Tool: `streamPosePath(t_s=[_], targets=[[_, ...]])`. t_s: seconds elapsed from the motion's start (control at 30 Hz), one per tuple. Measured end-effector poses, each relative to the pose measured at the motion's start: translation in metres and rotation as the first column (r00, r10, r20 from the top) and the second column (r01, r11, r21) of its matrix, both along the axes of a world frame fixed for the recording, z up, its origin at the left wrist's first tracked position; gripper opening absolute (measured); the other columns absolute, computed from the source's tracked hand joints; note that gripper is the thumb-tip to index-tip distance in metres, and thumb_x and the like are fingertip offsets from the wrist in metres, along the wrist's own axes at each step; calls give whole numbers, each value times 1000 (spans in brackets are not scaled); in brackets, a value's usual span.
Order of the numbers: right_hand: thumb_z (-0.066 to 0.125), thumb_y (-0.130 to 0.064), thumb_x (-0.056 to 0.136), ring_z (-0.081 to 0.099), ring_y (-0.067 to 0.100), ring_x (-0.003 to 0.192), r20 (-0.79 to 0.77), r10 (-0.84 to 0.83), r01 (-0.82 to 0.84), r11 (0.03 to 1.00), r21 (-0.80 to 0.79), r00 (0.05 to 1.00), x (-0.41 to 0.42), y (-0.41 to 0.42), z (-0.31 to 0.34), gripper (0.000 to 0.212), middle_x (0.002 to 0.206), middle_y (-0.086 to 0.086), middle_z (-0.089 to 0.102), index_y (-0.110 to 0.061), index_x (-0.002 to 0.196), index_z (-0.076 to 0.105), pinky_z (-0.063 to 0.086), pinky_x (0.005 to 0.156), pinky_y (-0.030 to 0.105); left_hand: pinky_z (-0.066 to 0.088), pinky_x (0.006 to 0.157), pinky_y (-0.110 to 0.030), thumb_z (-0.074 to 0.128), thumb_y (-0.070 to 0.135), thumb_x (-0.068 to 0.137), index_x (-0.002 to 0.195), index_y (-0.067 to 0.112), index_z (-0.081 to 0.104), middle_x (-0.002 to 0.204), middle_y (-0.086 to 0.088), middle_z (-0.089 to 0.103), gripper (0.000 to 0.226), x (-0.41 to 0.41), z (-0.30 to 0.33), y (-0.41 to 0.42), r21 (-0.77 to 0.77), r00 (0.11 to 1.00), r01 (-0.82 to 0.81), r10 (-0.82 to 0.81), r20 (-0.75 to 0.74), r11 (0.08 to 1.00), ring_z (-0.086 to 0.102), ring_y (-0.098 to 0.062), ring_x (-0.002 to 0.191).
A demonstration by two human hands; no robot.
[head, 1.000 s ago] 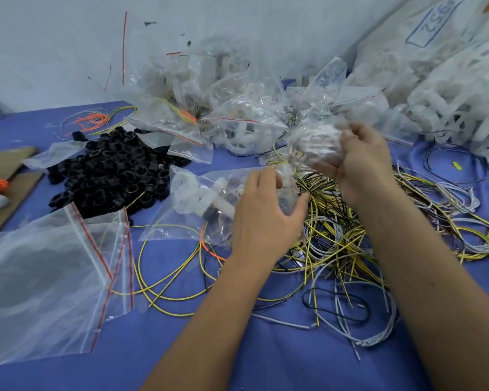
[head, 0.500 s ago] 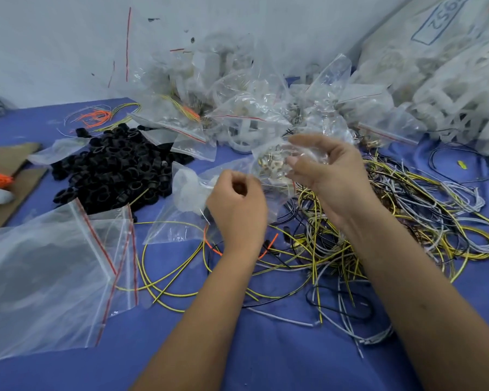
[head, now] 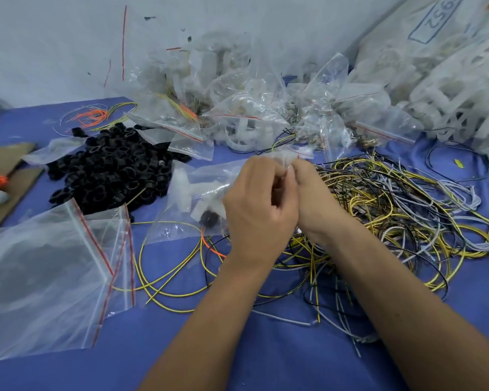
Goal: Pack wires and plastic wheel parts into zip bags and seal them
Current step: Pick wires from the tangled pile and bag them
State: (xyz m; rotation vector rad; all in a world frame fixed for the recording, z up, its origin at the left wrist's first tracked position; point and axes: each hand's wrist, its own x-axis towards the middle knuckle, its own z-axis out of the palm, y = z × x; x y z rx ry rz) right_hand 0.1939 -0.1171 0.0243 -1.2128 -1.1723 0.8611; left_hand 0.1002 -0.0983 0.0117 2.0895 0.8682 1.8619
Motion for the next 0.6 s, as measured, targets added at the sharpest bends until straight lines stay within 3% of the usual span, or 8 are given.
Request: streamPosePath(t_s=[0.07, 0.1, 0.13, 0.2, 0.3, 0.33, 0.43, 0.6], targets=[[50, 0, 90, 54, 23, 67, -350, 222, -216, 975, 54, 910, -9, -4, 4, 27, 69, 2, 60, -14, 81, 71, 48, 60, 41, 32, 64, -21, 68, 8, 89, 76, 4, 57, 72, -6, 55, 17, 0, 4, -3, 45, 1000, 16, -17, 12, 999, 45, -19, 66], [50, -3, 88, 60, 18, 69, -420, 281, -275, 958, 77, 863, -9, -6, 4, 26, 71, 1, 63, -15, 80, 72, 51, 63, 33, 31, 65, -19, 67, 8, 89, 76, 4, 56, 72, -5, 55, 17, -1, 5, -4, 59, 1000, 21, -21, 13, 998, 45, -18, 67], [49, -4, 87, 61, 13, 70, -391, 304, -300, 951, 73, 869, -8, -8, 4, 29, 73, 0, 65, -17, 78, 73, 52, 66, 29, 31, 65, -18, 68, 7, 88, 75, 4, 56, 72, -5, 54, 18, -1, 5, -5, 65, 1000, 23, -23, 10, 998, 44, -17, 67], [47, 2, 85, 55, 17, 74, -31, 228, -226, 972, 57, 973, -3, -8, 4, 23, 76, 7, 59, -8, 79, 67, 48, 67, 33, 32, 63, -19, 71, 5, 87, 75, 4, 56, 71, -5, 53, 19, -2, 3, -4, 52, 1000, 23, -23, -2, 998, 43, -17, 66], [51, -3, 78, 42, 10, 68, 508, -43, -9, 995, 100, 860, 6, -3, 6, 12, 67, 2, 48, -4, 67, 55, 41, 55, 38, 39, 59, -29, 71, 3, 87, 75, 3, 57, 69, -6, 55, 19, -3, -1, 0, 3, 1000, 25, -25, 8, 1000, 46, -19, 63], [50, -6, 76, 39, 5, 64, 535, -85, 24, 993, 119, 840, 5, -3, 6, 16, 62, -4, 46, -11, 61, 55, 40, 52, 36, 39, 59, -30, 71, 2, 87, 74, 2, 57, 68, -6, 55, 19, -3, -1, 0, 0, 1000, 22, -22, 15, 1000, 46, -19, 63], [42, 13, 93, 47, -5, 53, 279, 0, -27, 995, 94, 960, -4, -1, -1, 48, 64, -14, 49, -26, 66, 52, 38, 57, 13, 35, 60, -25, 72, 3, 86, 74, 2, 57, 69, -7, 55, 19, -2, 0, -3, 16, 999, 40, -40, 10, 999, 45, -17, 65], [42, 23, 95, 62, -7, 81, 178, 337, -337, 941, -28, 925, -6, -5, -2, 41, 80, -18, 69, -15, 99, 55, 50, 74, 12, 37, 64, -21, 67, 11, 92, 77, 7, 57, 71, 2, 53, 19, -4, -1, -1, -19, 995, 52, -50, 86, 998, 47, -15, 65]])
